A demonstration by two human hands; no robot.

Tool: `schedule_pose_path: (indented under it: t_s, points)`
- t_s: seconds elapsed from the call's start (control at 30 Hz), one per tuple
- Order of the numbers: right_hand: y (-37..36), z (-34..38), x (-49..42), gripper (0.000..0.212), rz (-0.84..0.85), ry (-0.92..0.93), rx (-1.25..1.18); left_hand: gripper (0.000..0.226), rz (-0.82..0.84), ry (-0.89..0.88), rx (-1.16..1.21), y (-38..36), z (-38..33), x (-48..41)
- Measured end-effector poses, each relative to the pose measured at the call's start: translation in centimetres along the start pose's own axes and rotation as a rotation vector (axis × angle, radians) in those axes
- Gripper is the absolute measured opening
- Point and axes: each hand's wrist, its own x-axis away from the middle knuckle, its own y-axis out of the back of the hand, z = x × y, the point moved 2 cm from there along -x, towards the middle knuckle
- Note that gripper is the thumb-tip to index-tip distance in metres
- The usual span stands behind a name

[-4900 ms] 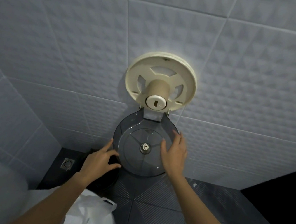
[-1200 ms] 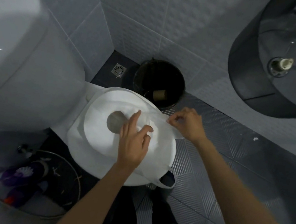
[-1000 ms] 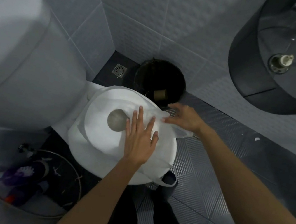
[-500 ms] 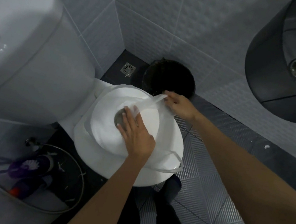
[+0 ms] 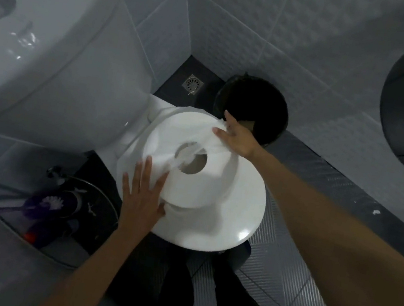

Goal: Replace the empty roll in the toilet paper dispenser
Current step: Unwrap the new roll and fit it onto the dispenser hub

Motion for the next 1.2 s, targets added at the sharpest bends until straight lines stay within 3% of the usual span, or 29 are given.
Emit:
schedule_pose_path:
  t_s: [0.13,0.27,0.43,0.57,0.67,0.83,1.0,1.13,1.2]
  points:
    - [-0.3,0.4,-1.1,0.068,-0.156,0.015,-0.031,0.108,-0.014,-0.008,0.007,0.3,2.4,-2.1]
    - [-0.4,-1.1,0.1,0.056,-0.36,-0.046,-0.276,0.092,-0.035,-0.041,0.081,-0.1,3.1,-1.5]
    - [-0.7,-3.1,2.3,0.044,-0.513,-0.054,-0.245,0.064,-0.045,0.151,0.459,-0.4,0.7,2.5]
    - [-1.5,-3.4,3.6,0.047,-0.687,-0.112,-0.035,0.091,-0.055,0.413,0.926,0.1,-3.2,4.2]
    - [-2.5,-2.5,4.7,0.044,-0.62,-0.07,-0.144,0.114,-0.025,0.557,1.024,0.4,-5.6,3.2]
    - [-4.7,-1.9,5.1,0.058,-0.345,0.004,-0.175,0.109,0.017,0.492,0.742,-0.5,-4.2,1.8]
    - [-4.1,-1.2,3.5,0.053,-0.293,-0.072,-0.215,0.119,0.082,0.283,0.31,-1.5,0.1,1.2]
    - [-3.7,-1.4,3.1,0.053,-0.271,-0.089,-0.294,0.088,0.057,0.18,0.113,-1.7,3.8,0.7]
    - [-3.7,-1.5,3.3,0.051,-0.274,-0.098,-0.3,0.077,-0.008,0.182,0.129,-1.5,5.0,0.3]
